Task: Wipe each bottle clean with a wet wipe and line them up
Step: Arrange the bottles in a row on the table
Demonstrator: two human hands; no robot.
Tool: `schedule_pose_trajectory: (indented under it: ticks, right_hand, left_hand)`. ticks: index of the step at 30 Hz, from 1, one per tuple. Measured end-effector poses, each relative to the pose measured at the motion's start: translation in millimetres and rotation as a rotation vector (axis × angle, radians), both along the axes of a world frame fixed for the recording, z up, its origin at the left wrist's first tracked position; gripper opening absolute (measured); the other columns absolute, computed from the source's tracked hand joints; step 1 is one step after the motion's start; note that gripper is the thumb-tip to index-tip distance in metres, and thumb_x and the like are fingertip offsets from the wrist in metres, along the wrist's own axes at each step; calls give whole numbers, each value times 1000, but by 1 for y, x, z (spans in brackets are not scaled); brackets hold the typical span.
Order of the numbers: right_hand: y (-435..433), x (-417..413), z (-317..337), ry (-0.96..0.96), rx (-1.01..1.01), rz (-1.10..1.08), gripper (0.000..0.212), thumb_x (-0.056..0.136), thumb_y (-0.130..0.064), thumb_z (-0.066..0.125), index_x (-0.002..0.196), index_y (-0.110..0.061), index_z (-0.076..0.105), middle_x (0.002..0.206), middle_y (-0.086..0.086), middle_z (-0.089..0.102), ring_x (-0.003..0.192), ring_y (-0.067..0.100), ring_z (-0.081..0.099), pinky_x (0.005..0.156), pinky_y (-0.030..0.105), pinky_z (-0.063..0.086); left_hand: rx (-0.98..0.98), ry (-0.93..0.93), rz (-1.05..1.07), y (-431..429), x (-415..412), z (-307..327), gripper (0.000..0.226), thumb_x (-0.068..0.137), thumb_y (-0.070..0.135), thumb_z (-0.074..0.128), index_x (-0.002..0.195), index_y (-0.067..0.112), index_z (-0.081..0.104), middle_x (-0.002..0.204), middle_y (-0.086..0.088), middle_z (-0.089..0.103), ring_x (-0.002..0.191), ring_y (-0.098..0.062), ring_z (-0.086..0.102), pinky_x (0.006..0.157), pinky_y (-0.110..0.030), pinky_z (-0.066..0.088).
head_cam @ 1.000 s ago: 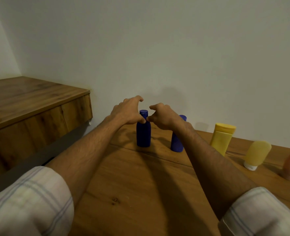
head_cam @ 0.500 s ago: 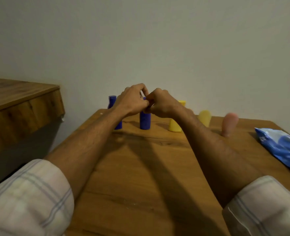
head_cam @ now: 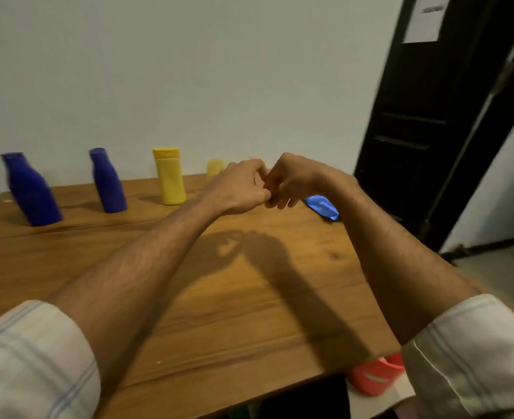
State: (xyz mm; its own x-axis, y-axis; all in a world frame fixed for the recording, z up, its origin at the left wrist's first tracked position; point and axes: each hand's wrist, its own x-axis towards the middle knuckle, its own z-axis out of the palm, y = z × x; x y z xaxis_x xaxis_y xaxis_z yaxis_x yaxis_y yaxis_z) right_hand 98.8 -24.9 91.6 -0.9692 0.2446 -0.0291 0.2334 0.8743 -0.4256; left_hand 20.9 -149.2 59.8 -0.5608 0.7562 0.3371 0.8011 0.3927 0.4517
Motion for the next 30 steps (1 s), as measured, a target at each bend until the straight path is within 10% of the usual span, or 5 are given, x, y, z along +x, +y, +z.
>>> schedule_pose_trajectory:
  ticks: [6, 19, 30]
  right_hand:
    - [52, 62, -11, -142, -21, -195, 23, 81, -12, 76, 104, -8, 73, 94, 8, 73, 83, 18, 71, 75, 29, 59]
    - [95, 122, -31, -684, -34, -390, 48, 77, -22, 80, 121, -15, 63, 104, 10, 70, 91, 26, 71, 81, 39, 59]
    - [135, 89, -30, -600, -134, -420, 37, 84, -2, 68, 118, -14, 62, 110, 14, 67, 89, 29, 70, 78, 42, 60]
  left_hand:
    - [-92, -71, -169, 57, 47, -17, 26, 82, 28, 66, 108, 25, 64, 87, 9, 62, 88, -14, 61, 81, -32, 51]
    - [-405, -116, -399, 120, 103, -52, 38, 82, 46, 72, 107, 19, 68, 80, 10, 58, 71, -6, 54, 60, -23, 43]
    - [-309, -128, -434, 171, 81, -56, 11, 89, 23, 60, 97, 21, 53, 84, 1, 58, 77, -16, 59, 68, -34, 53]
